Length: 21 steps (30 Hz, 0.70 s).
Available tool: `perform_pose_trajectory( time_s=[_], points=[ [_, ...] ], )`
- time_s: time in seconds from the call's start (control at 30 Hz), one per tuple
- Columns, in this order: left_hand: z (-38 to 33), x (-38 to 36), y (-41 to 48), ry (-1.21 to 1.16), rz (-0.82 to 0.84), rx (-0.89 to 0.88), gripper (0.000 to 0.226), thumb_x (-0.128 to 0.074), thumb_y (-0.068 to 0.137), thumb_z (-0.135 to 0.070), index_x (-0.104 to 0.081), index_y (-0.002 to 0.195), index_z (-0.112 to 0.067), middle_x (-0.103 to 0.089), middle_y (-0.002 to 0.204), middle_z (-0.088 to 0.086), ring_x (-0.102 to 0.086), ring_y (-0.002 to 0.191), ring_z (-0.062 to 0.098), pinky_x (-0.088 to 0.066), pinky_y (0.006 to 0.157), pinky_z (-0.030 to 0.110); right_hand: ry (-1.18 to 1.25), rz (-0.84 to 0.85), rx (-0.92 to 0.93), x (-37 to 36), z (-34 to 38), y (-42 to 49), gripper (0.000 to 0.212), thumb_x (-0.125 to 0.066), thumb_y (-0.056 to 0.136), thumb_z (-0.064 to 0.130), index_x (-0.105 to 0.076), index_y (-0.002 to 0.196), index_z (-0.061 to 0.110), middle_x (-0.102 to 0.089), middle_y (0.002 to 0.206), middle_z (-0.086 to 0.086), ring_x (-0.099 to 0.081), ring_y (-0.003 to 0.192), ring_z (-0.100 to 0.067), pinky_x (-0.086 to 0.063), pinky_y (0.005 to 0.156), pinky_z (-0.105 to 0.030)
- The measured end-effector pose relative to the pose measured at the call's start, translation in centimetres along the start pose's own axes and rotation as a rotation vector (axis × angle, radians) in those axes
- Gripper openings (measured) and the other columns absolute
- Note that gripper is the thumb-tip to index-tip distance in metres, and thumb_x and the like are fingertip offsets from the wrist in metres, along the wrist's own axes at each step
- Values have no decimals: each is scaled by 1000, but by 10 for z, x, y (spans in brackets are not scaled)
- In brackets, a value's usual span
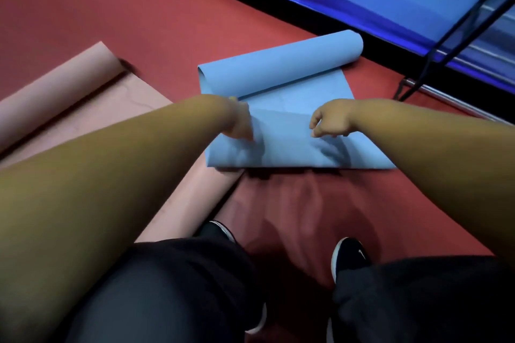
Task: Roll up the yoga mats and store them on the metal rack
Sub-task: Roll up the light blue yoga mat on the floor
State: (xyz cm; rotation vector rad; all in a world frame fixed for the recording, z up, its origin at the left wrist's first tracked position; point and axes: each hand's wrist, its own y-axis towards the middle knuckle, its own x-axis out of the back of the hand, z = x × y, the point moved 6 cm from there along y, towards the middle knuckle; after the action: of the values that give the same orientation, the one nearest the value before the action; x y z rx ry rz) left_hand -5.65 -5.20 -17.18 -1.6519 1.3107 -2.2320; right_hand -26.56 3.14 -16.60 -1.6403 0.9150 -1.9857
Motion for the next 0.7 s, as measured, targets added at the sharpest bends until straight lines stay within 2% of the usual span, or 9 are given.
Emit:
perform_pose_trajectory(
  time_s=[0.07, 0.1, 0.2, 0.27, 0.37, 0.4, 0.53, 0.6, 0.7],
  points=[
    [-18, -4, 16, -29, -29, -14, 89, -60, 87, -71, -45, 152, -11, -45, 153, 16, -53, 135, 41, -45, 111, 47, -83, -12, -15, -5, -1, 12, 54, -74, 99, 36, -61, 149, 18, -66, 138, -11, -63, 128, -33, -52, 104, -37],
    [-24, -4, 21, -41, -47, 0, 88, -64, 90, -66, -40, 154, -11, -42, 155, 15, -53, 136, 42, -45, 112, 51, -93, -23, -19, -7, -2, 19, 65, -74, 98, 38, -52, 156, 18, -59, 150, -11, -56, 137, -34, -47, 109, -38],
    [-32, -4, 38, -45, -52, 44, 86, -63, 97, -57, -28, 158, -8, -44, 158, 15, -54, 135, 41, -45, 109, 49, -58, -41, -19, -11, -5, 51, 94, -83, 89, 41, -34, 166, 19, -44, 162, -15, -50, 142, -39, -47, 113, -46],
    [-38, -4, 48, -32, -23, 64, 95, -56, 101, -56, -10, 166, -5, -47, 159, 18, -53, 138, 41, -43, 112, 48, -24, -63, -19, -12, -6, 70, 103, -85, 85, 41, -28, 167, 17, -42, 162, -18, -51, 142, -40, -47, 114, -48],
    [-44, -9, 66, 19, 22, 86, 101, -51, 105, -49, 14, 167, -3, -46, 160, 21, -51, 141, 43, -43, 114, 49, 32, -70, -21, -17, -6, 89, 106, -85, 83, 45, -27, 166, 13, -42, 161, -20, -53, 141, -41, -47, 114, -46],
    [-47, -10, 71, 51, 14, 83, 98, -52, 106, -45, 11, 167, -3, -43, 161, 21, -51, 141, 43, -44, 113, 50, 46, -67, -31, -21, -8, 95, 107, -85, 82, 47, -27, 166, 13, -42, 161, -20, -53, 141, -41, -47, 115, -47],
    [-54, -12, 90, 161, -44, 74, 66, -58, 102, -31, -31, 156, -5, -36, 153, 19, -49, 136, 42, -45, 107, 53, 80, -82, -72, -38, -25, 113, 97, -79, 85, 45, -30, 163, 15, -38, 163, -15, -50, 143, -42, -45, 116, -51],
    [-56, -11, 98, 147, -61, 76, 67, -59, 101, -31, -31, 158, -8, -26, 163, 18, -39, 144, 40, -41, 112, 54, 85, -161, -54, -38, -31, 116, 80, -72, 90, 37, -35, 158, 17, -38, 157, -13, -48, 140, -43, -46, 113, -51],
    [-55, -13, 109, 101, -3, 100, 79, -57, 101, -29, -16, 166, -9, 2, 178, 14, -26, 156, 42, -35, 120, 56, 73, -240, -50, -32, -41, 123, 67, -66, 92, 29, -43, 154, 22, -37, 150, -14, -43, 137, -41, -43, 109, -48]
  ],
)
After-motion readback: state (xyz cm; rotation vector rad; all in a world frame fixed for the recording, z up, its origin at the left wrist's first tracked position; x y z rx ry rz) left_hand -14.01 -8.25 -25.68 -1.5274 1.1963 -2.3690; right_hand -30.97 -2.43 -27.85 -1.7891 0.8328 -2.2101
